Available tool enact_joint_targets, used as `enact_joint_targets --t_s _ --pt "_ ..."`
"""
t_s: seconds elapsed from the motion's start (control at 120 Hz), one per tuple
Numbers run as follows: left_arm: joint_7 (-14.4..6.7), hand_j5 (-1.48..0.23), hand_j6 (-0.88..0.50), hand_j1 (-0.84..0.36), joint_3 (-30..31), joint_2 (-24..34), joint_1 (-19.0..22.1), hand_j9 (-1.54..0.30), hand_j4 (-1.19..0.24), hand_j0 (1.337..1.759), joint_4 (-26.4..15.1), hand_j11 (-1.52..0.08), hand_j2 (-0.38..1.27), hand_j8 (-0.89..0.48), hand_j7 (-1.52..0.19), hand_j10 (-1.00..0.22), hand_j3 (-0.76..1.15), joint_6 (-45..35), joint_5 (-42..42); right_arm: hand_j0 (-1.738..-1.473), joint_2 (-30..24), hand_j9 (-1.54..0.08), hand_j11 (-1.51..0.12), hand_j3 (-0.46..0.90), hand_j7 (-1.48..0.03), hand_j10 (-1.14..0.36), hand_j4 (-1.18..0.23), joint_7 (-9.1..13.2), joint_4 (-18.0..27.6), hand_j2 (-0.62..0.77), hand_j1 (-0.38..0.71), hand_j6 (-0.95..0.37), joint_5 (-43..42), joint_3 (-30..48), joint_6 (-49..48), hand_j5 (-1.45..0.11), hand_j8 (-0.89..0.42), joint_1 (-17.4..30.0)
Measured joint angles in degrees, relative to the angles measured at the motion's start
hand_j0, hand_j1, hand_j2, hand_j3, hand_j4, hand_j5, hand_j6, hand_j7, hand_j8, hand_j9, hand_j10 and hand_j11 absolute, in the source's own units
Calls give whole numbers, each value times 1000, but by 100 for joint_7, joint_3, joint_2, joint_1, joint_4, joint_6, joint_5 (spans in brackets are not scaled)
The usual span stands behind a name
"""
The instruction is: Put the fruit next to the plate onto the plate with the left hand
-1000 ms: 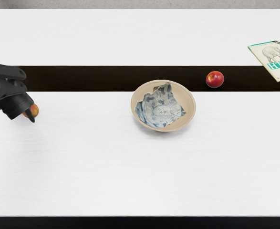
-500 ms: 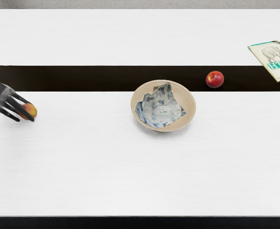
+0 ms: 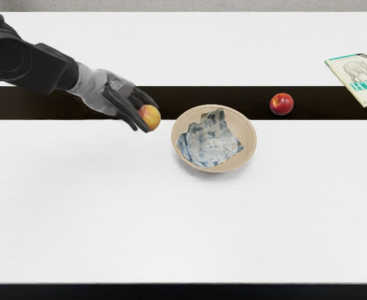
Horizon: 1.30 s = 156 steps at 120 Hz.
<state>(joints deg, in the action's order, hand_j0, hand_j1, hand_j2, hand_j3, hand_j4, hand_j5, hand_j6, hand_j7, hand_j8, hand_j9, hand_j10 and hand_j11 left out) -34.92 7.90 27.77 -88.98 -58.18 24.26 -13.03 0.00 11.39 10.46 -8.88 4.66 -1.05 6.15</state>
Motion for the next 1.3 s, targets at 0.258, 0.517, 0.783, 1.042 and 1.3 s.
enact_joint_targets --t_s 0.258,0.517,0.783,1.042,1.3 --pt "-8 -1040 -396 -397 -1257 -949 314 -1015 -588 1656 332 -1013 609 -485 -1026 -777 0 75 463 -1658 0 -29 -29 0 -29 -22 -22 1 0 -4 -322 -22 0 0 -1 -29 -22 0" --pt "-8 -1038 -453 -379 -1628 -1338 663 -1022 -643 1656 831 -1023 651 -527 -1033 -774 0 41 863 -1658 0 -29 -29 0 -29 -22 -22 0 0 -5 -322 -22 0 0 1 -29 -22 0" --pt "-8 -1035 -455 -402 -1623 -1713 1097 -1021 -662 1656 1427 -1022 732 -541 -1030 -774 0 -34 1272 -1658 0 -29 -29 0 -29 -22 -22 1 0 -5 -322 -22 0 0 -1 -29 -22 0" --pt "-8 -636 -320 -152 -1626 -1863 1137 -627 -426 1657 1488 -627 361 -367 -633 -478 0 -83 1412 -1658 0 -29 -29 0 -29 -22 -22 1 0 -4 -322 -22 0 0 0 -29 -22 0" --pt "-8 -246 -140 146 -1632 -1765 1133 -243 -170 1658 1493 -243 111 -135 -245 -150 0 -94 1498 -1658 0 -29 -29 0 -29 -22 -22 1 0 -4 -322 -22 0 0 0 -29 -22 0"
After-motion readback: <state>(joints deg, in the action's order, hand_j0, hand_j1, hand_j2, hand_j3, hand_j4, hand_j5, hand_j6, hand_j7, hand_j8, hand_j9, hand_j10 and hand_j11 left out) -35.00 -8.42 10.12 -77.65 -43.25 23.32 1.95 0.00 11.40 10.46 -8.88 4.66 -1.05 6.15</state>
